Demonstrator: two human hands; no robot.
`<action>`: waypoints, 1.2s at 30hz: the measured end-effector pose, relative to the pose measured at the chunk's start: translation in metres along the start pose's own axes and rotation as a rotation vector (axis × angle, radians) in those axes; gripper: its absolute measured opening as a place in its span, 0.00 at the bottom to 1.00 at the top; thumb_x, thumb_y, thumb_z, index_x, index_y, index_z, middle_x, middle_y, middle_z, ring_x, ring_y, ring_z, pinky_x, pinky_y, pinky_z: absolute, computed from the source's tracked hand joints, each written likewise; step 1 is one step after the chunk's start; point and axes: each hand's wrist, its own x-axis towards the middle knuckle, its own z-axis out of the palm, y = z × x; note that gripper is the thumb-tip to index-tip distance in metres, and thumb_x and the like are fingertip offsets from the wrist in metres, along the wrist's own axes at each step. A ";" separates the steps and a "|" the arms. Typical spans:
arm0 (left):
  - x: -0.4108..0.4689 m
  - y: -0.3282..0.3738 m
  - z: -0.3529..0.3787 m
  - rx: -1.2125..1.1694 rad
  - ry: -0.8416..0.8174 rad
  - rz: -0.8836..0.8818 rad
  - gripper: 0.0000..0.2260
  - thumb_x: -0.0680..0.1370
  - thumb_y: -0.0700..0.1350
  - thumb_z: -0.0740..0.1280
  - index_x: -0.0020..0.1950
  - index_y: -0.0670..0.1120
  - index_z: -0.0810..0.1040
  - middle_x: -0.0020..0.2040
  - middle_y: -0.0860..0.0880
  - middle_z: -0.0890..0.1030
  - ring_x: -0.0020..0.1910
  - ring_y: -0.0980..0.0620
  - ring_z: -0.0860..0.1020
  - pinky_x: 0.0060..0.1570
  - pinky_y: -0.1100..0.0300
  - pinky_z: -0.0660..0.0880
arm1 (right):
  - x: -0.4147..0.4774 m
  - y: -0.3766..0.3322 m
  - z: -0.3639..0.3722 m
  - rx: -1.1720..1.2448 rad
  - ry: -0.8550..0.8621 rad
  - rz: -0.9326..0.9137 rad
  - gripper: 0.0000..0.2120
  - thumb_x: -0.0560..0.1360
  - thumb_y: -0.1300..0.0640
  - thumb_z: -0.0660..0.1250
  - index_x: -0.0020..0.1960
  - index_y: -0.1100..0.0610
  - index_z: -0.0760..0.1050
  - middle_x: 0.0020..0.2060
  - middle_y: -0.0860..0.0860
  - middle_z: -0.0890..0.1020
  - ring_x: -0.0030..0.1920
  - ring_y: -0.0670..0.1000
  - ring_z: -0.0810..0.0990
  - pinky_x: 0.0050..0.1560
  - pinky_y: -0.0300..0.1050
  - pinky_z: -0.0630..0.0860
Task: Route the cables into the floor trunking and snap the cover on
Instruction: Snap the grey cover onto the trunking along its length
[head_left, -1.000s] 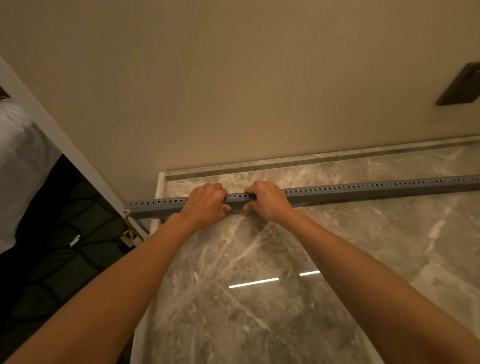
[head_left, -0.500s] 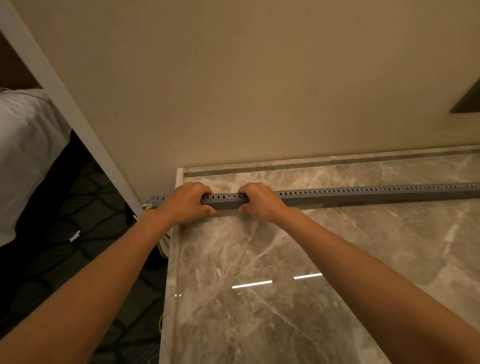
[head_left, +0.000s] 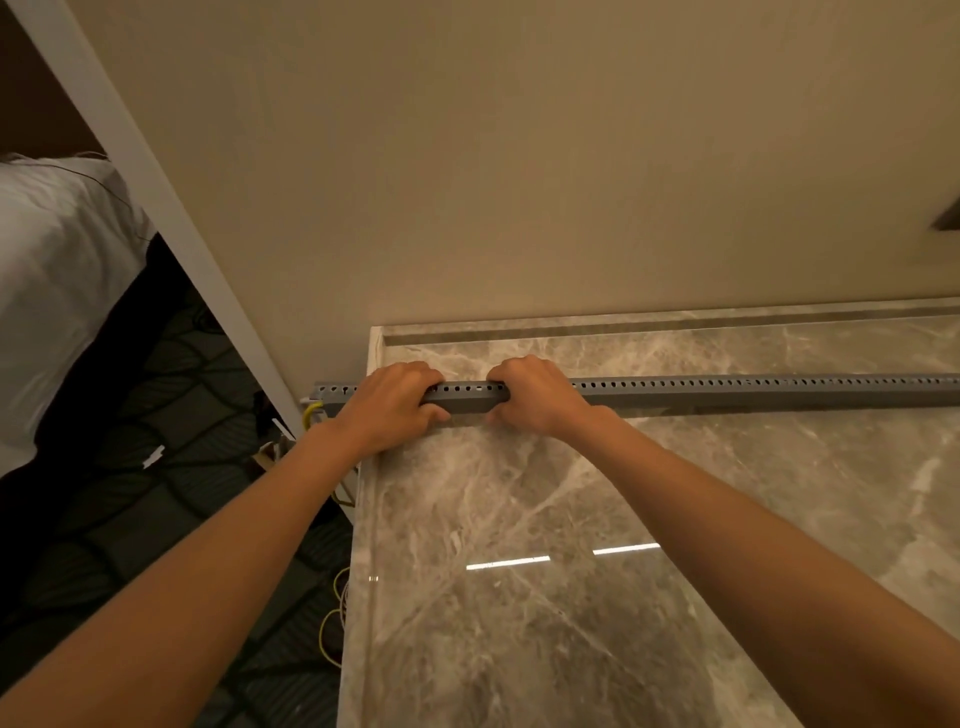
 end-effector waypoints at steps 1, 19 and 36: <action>-0.001 -0.003 -0.001 -0.044 -0.005 -0.002 0.14 0.76 0.47 0.68 0.58 0.42 0.77 0.55 0.43 0.79 0.52 0.45 0.76 0.51 0.53 0.72 | 0.000 -0.001 0.000 0.006 -0.004 0.002 0.09 0.72 0.58 0.67 0.50 0.62 0.77 0.47 0.60 0.81 0.43 0.58 0.72 0.42 0.45 0.63; -0.022 -0.061 -0.017 -0.119 0.068 -0.147 0.16 0.73 0.46 0.71 0.59 0.42 0.80 0.51 0.41 0.81 0.45 0.49 0.74 0.43 0.60 0.64 | 0.026 -0.045 0.015 0.137 -0.019 -0.053 0.11 0.74 0.54 0.67 0.51 0.62 0.79 0.46 0.59 0.81 0.46 0.59 0.75 0.44 0.46 0.64; -0.002 0.024 0.004 0.418 0.130 0.210 0.15 0.67 0.39 0.74 0.53 0.38 0.79 0.46 0.40 0.82 0.41 0.40 0.80 0.37 0.50 0.77 | -0.012 0.020 0.000 0.213 0.111 0.084 0.23 0.73 0.58 0.69 0.66 0.60 0.69 0.62 0.57 0.76 0.62 0.57 0.73 0.63 0.49 0.69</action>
